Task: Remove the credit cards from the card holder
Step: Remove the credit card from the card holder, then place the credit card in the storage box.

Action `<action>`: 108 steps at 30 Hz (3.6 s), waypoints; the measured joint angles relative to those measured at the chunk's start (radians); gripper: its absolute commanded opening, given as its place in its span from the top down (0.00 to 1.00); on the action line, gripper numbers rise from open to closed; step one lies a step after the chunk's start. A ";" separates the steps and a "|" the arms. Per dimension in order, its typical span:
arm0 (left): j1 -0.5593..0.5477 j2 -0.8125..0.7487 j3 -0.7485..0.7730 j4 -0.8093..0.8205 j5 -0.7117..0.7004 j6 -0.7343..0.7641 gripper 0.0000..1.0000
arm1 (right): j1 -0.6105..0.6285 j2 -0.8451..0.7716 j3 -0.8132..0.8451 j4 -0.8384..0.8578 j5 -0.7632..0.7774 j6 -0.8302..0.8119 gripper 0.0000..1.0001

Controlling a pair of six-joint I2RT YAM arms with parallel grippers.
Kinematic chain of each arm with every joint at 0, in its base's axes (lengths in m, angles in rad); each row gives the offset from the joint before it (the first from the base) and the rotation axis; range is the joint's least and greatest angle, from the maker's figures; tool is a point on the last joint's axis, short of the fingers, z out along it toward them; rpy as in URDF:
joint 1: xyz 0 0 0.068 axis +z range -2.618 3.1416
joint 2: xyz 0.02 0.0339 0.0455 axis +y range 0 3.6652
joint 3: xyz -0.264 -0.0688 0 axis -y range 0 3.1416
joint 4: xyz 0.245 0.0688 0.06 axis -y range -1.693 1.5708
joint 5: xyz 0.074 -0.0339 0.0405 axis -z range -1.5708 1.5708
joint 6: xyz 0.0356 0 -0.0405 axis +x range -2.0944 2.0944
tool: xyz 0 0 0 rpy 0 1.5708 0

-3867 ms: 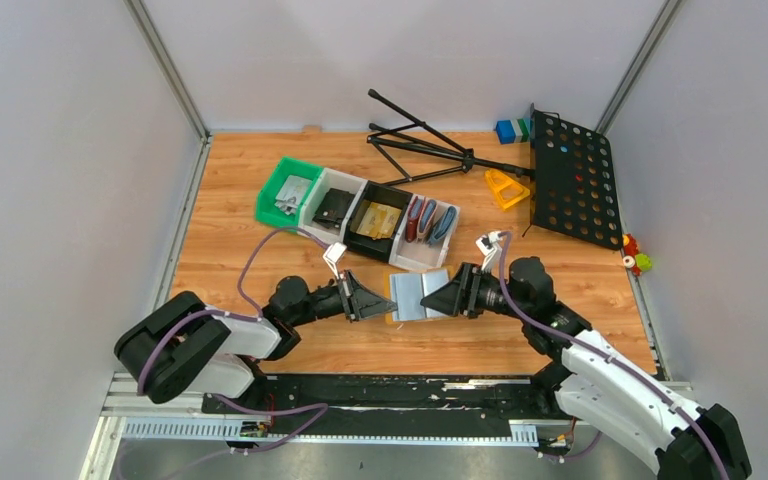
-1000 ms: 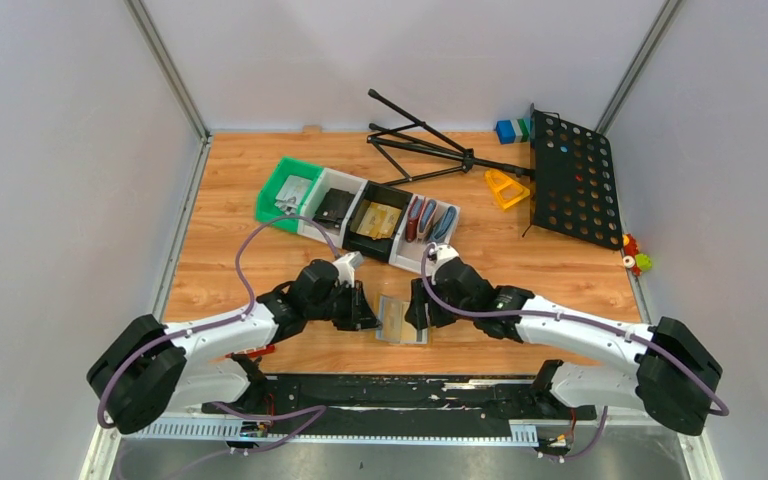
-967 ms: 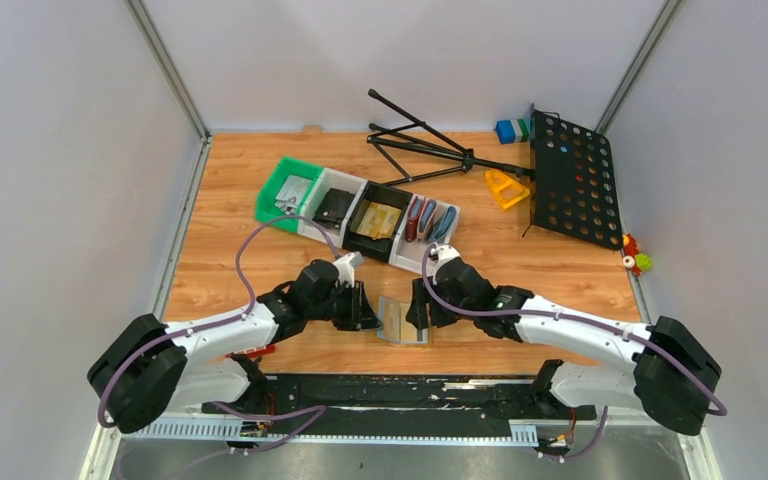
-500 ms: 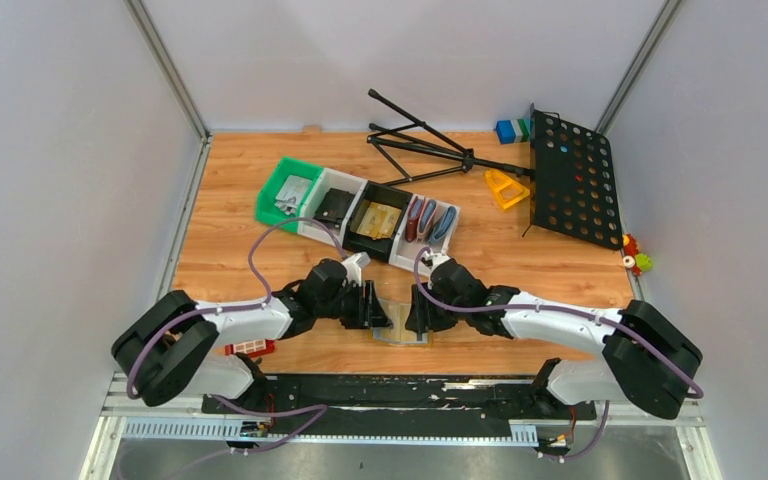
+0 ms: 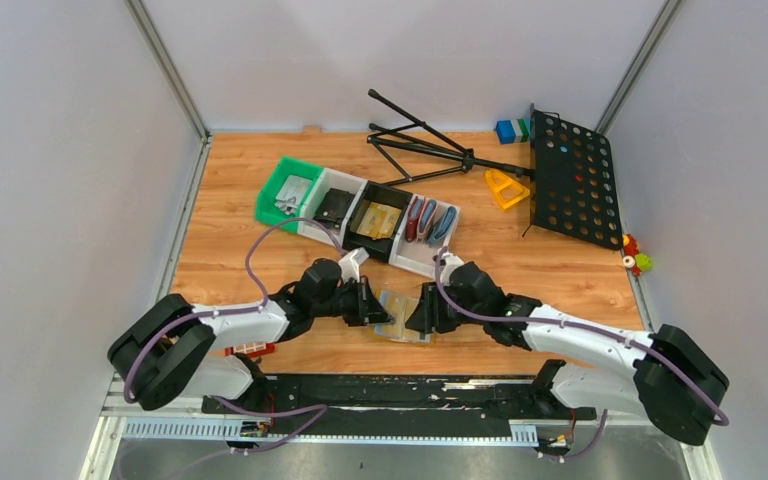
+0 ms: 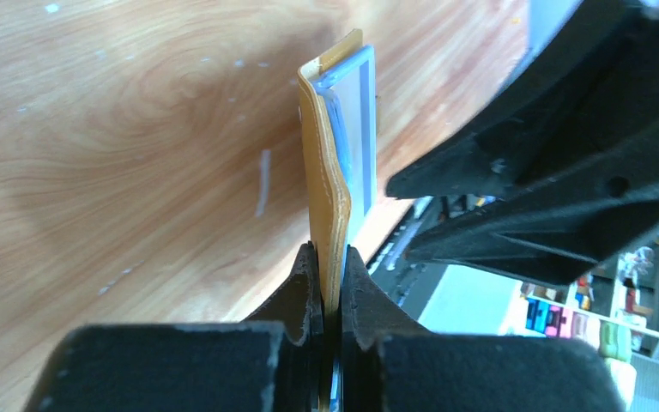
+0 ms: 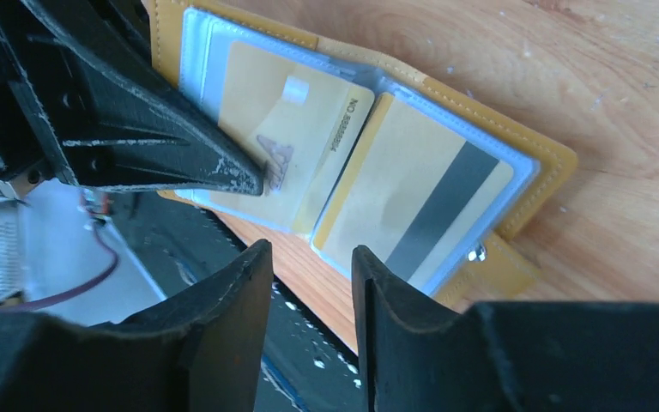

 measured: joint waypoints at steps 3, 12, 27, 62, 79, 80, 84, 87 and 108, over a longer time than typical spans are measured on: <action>0.007 -0.052 -0.019 0.050 0.034 -0.037 1.00 | -0.035 -0.055 -0.056 0.079 -0.047 0.049 0.56; 0.023 -0.101 -0.059 0.262 0.151 -0.209 1.00 | -0.153 -0.201 -0.152 0.269 -0.236 0.184 0.58; 0.031 -0.108 -0.152 0.646 0.218 -0.449 1.00 | -0.179 -0.290 -0.217 0.517 -0.349 0.394 0.72; 0.113 -0.405 -0.214 0.496 0.189 -0.454 1.00 | -0.222 -0.396 -0.259 0.573 -0.386 0.458 1.00; 0.209 -0.553 -0.126 -0.165 0.112 -0.200 1.00 | -0.275 -0.316 -0.135 0.397 -0.370 0.341 1.00; 0.210 -0.554 -0.117 -0.207 0.096 -0.179 1.00 | -0.277 -0.286 -0.091 0.368 -0.357 0.319 1.00; 0.211 -0.552 -0.101 -0.329 0.042 -0.109 1.00 | -0.279 -0.166 0.053 0.323 -0.315 0.262 1.00; 0.211 -0.539 -0.101 -0.388 0.014 -0.069 1.00 | -0.280 -0.043 0.150 0.313 -0.277 0.233 1.00; 0.211 -0.551 -0.060 -0.579 -0.121 0.112 1.00 | -0.282 0.692 0.715 0.200 -0.078 0.044 1.00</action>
